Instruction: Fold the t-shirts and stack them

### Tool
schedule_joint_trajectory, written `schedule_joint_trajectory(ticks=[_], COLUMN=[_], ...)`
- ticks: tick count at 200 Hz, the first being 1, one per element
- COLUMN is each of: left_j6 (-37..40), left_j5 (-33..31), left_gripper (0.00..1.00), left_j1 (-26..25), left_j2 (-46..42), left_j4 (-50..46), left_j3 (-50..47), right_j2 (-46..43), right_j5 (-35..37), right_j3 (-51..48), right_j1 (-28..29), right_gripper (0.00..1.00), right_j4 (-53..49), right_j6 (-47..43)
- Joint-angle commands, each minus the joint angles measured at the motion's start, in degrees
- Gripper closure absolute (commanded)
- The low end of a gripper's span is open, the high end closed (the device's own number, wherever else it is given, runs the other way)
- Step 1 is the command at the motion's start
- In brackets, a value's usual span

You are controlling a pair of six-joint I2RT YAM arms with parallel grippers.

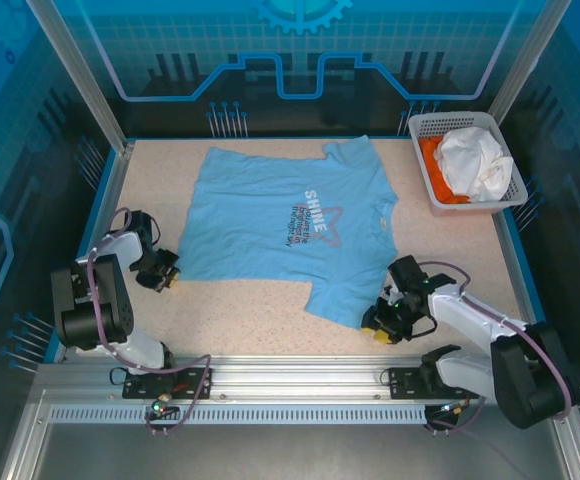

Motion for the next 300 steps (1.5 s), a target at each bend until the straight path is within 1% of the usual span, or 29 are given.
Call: schedule_joint_trajectory(ticks=[1, 46, 74, 94, 134, 166, 192, 210, 222, 233, 240, 244, 248, 251, 267, 279, 300], left_j6=[1.0, 1.4, 1.7, 1.7, 1.7, 1.8, 1.7, 1.7, 1.7, 1.8, 1.8, 1.9, 2.0, 2.2, 2.9, 3.1, 3.1], left_j5=[2.1, 2.1, 2.1, 2.1, 2.5, 2.8, 3.1, 3.2, 3.1, 2.9, 2.6, 2.4, 2.1, 1.8, -0.5, -2.2, -2.4], left_gripper=[0.94, 1.00, 1.00, 1.00, 1.00, 1.00, 1.00, 1.00, 1.00, 1.00, 1.00, 1.00, 1.00, 1.00, 1.00, 1.00, 1.00], left_j1=[-0.1, -0.2, -0.2, -0.2, -0.2, -0.2, -0.4, -0.4, -0.5, -0.6, -0.7, -1.0, -1.2, -1.5, -3.2, -4.4, -5.5], left_j2=[1.4, 0.7, 0.2, 0.1, 0.6, 1.0, 1.7, 2.0, 1.9, 1.6, 1.4, 1.3, 1.2, 1.1, 1.0, 1.0, -1.3], left_j4=[3.6, 3.3, 3.3, 3.2, 3.3, 3.6, 3.8, 3.4, 3.0, 2.8, 2.6, 2.3, 2.0, 1.7, -0.9, -3.3, -5.1], left_j3=[-0.5, -0.5, -0.8, -0.6, -0.4, -0.4, -0.3, 0.2, 0.3, 0.2, 0.2, 0.2, 0.2, 0.3, 1.0, 1.7, 0.6], right_j2=[1.7, 6.1, 8.0, 8.2, 7.9, 6.9, 9.1, 11.0, 10.6, 9.7, 8.9, 8.4, 8.0, 7.7, 6.5, 5.4, 2.3], right_j5=[0.6, 0.8, 0.5, 0.3, 0.3, 1.7, 3.5, 3.0, 2.9, 3.4, 4.0, 4.3, 4.8, 5.1, 6.6, 4.9, 5.4], right_j3=[2.3, 3.9, 5.0, 5.6, 6.6, 6.1, 6.1, 6.4, 6.4, 6.4, 6.5, 6.5, 6.4, 6.3, 5.0, 3.7, 3.2], right_j1=[0.9, 1.1, 1.2, 1.6, 2.3, 2.4, 2.4, 2.4, 2.5, 2.5, 2.5, 2.5, 2.5, 2.5, 2.5, 2.8, 3.9], right_gripper=[0.62, 0.66, 0.71, 0.72, 0.73, 0.73, 0.74, 0.80, 0.81, 0.85, 0.89, 0.94, 0.96, 1.00, 1.00, 1.00, 1.00], right_j4=[1.7, 2.8, 3.5, 4.3, 3.2, 2.7, 2.5, 2.6, 2.4, 1.3, 0.0, -0.7, -1.6, -2.3, -6.0, -6.7, -9.3], right_j6=[-0.8, -2.0, -2.7, -2.4, -2.1, -1.5, -1.6, -1.6, -1.4, -1.5, -1.6, -1.7, -1.7, -1.7, -1.0, -0.4, 1.9])
